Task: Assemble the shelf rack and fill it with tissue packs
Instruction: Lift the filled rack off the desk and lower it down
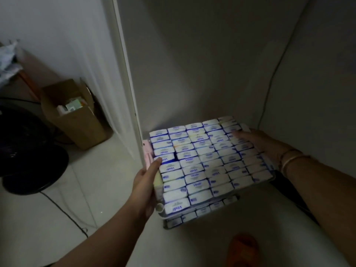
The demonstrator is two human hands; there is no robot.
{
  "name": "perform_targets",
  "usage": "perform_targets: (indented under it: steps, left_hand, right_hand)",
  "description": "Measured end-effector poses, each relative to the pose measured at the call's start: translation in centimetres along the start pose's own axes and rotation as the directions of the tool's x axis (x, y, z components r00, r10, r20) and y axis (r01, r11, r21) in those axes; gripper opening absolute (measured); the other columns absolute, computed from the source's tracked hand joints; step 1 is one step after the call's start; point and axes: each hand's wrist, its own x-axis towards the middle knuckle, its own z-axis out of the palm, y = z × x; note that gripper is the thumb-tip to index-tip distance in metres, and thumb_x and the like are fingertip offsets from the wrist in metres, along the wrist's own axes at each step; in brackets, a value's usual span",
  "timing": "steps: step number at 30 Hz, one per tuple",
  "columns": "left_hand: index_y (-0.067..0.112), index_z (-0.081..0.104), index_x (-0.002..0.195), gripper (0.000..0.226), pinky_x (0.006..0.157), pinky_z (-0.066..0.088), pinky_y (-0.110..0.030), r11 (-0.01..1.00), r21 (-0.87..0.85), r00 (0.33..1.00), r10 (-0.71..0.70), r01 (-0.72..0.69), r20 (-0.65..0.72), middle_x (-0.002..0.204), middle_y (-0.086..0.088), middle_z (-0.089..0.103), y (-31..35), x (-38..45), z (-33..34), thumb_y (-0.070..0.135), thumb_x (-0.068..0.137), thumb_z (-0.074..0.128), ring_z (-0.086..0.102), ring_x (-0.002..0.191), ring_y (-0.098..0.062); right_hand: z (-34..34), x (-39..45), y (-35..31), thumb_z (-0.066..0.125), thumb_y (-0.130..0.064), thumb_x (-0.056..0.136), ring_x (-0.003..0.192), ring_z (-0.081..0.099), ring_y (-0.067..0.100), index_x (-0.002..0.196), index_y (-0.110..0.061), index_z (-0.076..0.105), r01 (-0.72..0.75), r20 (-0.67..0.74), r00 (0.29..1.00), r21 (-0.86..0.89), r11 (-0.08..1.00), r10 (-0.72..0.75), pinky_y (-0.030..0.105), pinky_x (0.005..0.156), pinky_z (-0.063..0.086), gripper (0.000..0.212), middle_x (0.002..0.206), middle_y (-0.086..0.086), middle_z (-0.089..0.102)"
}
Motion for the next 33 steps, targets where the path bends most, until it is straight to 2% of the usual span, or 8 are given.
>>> perform_targets:
  steps: [6, 9, 13, 16, 19, 23, 29, 33]
  left_hand:
    - [0.013, 0.041, 0.134, 0.070, 0.080, 0.055, -0.058, 0.999, 0.035, 0.999, -0.025, 0.026, -0.023, 0.112, -0.017, 0.069, -1.1, 0.4, 1.9, 0.041, 0.078, 0.074, 0.071, 0.093, -0.034]
    - [0.014, 0.040, 0.132, 0.068, 0.077, 0.057, -0.056, 0.998, 0.047, 0.997, -0.029, 0.032, -0.066, 0.108, -0.016, 0.070, -0.9, 0.5, 2.2, 0.041, 0.079, 0.073, 0.072, 0.087, -0.032]
    - [0.013, 0.040, 0.132, 0.068, 0.078, 0.056, -0.056, 0.998, 0.045, 0.997, -0.036, 0.039, -0.062, 0.106, -0.016, 0.071, -0.7, 0.4, 2.2, 0.040, 0.079, 0.073, 0.072, 0.087, -0.032]
    - [0.011, 0.045, 0.130, 0.065, 0.078, 0.057, -0.054, 0.996, 0.063, 0.997, -0.056, 0.059, -0.061, 0.105, -0.016, 0.072, -0.9, 0.3, 2.1, 0.041, 0.079, 0.073, 0.072, 0.087, -0.032]
    - [0.007, 0.055, 0.125, 0.054, 0.083, 0.056, -0.051, 0.993, 0.061, 0.995, -0.102, 0.101, 0.018, 0.103, -0.016, 0.073, -0.4, -0.1, 2.2, 0.037, 0.082, 0.069, 0.071, 0.092, -0.033]
    - [0.006, 0.056, 0.124, 0.045, 0.084, 0.055, -0.052, 0.994, -0.010, 0.990, -0.110, 0.111, 0.090, 0.106, -0.018, 0.071, 0.2, -0.6, 3.4, 0.028, 0.086, 0.067, 0.070, 0.096, -0.035]
    - [0.011, 0.051, 0.131, 0.050, 0.069, 0.060, -0.044, 0.981, -0.174, 0.980, -0.054, 0.088, 0.190, 0.118, -0.024, 0.065, 0.2, 0.8, 7.7, 0.026, 0.086, 0.068, 0.071, 0.083, -0.032]
    - [0.023, 0.040, 0.137, 0.076, 0.085, 0.054, -0.052, 0.963, -0.257, 0.985, -0.040, 0.083, 0.170, 0.120, -0.022, 0.062, -1.4, 3.2, 10.2, 0.029, 0.073, 0.082, 0.067, 0.097, -0.036]
  right_hand:
    - [0.2, -2.8, 1.5, 0.049, -0.052, 0.093, 0.126, 0.047, 0.030, 0.143, -0.011, 0.037, -0.021, -0.236, 0.971, -0.246, 0.969, -0.039, 0.033, 0.105, 0.037, 0.065, 0.143, 0.010, 0.046]
    - [1.2, -5.3, 3.6, 0.053, -0.041, 0.093, 0.109, 0.055, 0.034, 0.123, -0.003, 0.051, 0.023, -0.505, 0.826, -0.410, 0.912, -0.249, 0.038, 0.090, 0.044, 0.048, 0.123, 0.018, 0.059]
    - [4.2, -7.1, 6.7, 0.066, -0.033, 0.086, 0.124, 0.045, 0.035, 0.137, 0.003, 0.040, 0.025, -0.759, 0.650, 0.062, 0.998, 0.031, 0.040, 0.101, 0.038, 0.067, 0.138, 0.021, 0.046]
    - [6.9, -8.1, 8.1, 0.069, -0.069, 0.067, 0.116, 0.055, 0.031, 0.141, -0.016, 0.042, -0.019, -0.319, 0.830, 0.803, 0.595, 0.458, 0.045, 0.098, 0.046, 0.095, 0.137, 0.013, 0.052]
    - [8.9, -9.1, 7.1, 0.055, -0.065, 0.081, 0.093, 0.063, 0.032, 0.121, -0.023, 0.059, -0.116, 0.029, 0.968, 0.932, 0.344, 0.248, 0.046, 0.077, 0.053, 0.058, 0.114, 0.012, 0.066]
    - [8.9, -8.3, 5.8, 0.050, -0.053, 0.091, 0.112, 0.060, 0.030, 0.134, -0.027, 0.052, 0.051, -0.092, 0.990, 0.941, 0.335, 0.109, 0.050, 0.092, 0.049, 0.050, 0.129, 0.007, 0.062]
    - [4.2, -5.3, 2.0, 0.039, -0.046, 0.099, 0.078, 0.068, 0.011, 0.112, -0.031, 0.058, 0.153, -0.170, 0.985, 0.853, 0.499, -0.012, 0.028, 0.060, 0.058, 0.028, 0.125, -0.003, 0.059]
    - [3.5, -2.4, 1.6, 0.042, -0.050, 0.096, 0.101, 0.065, 0.022, 0.131, -0.022, 0.055, 0.093, -0.117, 0.993, 0.863, 0.496, 0.017, 0.038, 0.075, 0.053, 0.046, 0.130, 0.005, 0.061]
